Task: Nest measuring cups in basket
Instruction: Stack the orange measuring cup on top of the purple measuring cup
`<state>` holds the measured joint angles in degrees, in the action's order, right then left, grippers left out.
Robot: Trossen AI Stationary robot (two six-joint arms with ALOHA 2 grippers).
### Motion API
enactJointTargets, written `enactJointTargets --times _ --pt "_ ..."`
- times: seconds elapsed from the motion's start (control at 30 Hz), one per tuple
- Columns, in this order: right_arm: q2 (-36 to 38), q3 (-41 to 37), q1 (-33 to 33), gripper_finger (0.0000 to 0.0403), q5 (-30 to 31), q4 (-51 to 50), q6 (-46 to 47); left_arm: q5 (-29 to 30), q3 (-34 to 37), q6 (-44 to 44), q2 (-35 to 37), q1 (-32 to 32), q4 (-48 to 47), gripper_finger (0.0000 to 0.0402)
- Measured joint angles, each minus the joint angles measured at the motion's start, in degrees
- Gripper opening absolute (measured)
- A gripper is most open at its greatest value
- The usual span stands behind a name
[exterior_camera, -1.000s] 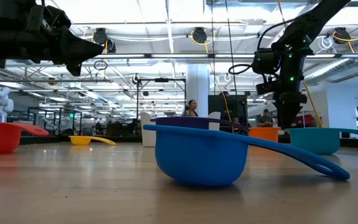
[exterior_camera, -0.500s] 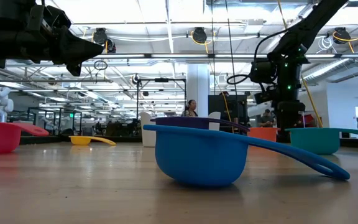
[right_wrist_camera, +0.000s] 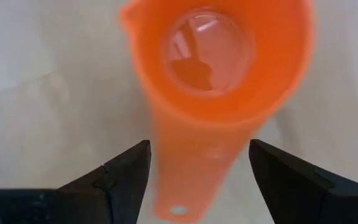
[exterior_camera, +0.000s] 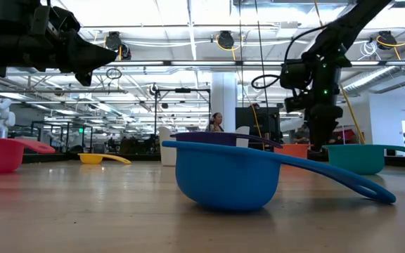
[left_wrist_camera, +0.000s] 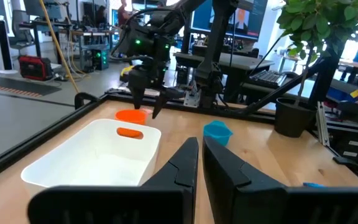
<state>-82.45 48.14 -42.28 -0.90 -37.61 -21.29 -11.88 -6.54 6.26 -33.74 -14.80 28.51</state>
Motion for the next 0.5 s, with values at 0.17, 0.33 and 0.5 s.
enactJointTargets --times 0.17,0.33,0.5 --pt "-0.31 -0.02 0.75 0.0265 0.93 1.7 2.65 0.0 0.02 0.0 0.02 -0.01 0.02 0.0028" --pt "-0.31 -0.02 0.78 0.0249 0.8 1.76 4.16 0.0 0.0 0.0 0.01 0.0 0.01 0.0028" --pt "-0.31 -0.02 0.78 0.0197 0.82 1.26 4.09 0.0 0.0 0.0 0.0 -0.01 0.02 0.0028"
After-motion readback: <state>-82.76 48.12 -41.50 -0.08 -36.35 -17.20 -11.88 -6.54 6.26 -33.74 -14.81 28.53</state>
